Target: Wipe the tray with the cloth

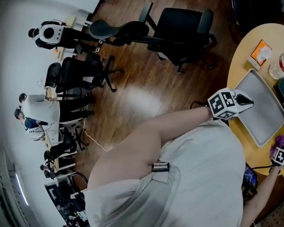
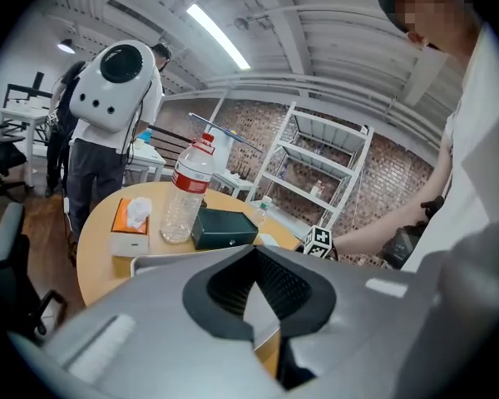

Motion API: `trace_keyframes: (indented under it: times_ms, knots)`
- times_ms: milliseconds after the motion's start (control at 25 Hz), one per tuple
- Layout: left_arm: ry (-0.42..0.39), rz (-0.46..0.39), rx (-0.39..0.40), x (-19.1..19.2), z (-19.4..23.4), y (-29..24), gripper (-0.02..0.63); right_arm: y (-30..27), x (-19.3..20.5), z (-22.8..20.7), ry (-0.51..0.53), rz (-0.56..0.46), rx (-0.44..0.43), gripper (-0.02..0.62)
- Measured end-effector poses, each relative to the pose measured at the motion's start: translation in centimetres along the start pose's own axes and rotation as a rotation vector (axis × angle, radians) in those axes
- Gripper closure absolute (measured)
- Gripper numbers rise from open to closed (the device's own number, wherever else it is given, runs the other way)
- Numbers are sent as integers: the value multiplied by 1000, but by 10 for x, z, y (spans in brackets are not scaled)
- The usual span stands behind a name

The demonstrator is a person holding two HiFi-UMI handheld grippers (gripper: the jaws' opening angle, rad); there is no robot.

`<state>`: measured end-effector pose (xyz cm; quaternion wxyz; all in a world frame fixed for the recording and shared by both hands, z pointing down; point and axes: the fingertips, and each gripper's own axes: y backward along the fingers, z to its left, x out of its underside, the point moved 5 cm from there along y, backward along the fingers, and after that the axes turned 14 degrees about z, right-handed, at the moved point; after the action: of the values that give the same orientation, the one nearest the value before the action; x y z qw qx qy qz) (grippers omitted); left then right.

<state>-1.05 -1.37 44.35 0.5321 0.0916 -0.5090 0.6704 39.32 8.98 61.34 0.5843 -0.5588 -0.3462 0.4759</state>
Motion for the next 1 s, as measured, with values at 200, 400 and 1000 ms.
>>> trace_keyframes:
  times_ms: [200, 400, 1000]
  knots:
    - [1, -16, 21, 13, 8, 9, 606, 66, -30, 17, 21, -336, -16, 458]
    - [0, -64, -7, 7, 25, 22, 606, 151, -79, 54, 133, -682, -124, 499]
    - [-115, -154, 68, -43, -7, 20, 606, 264, -81, 139, 274, -1062, -414, 594]
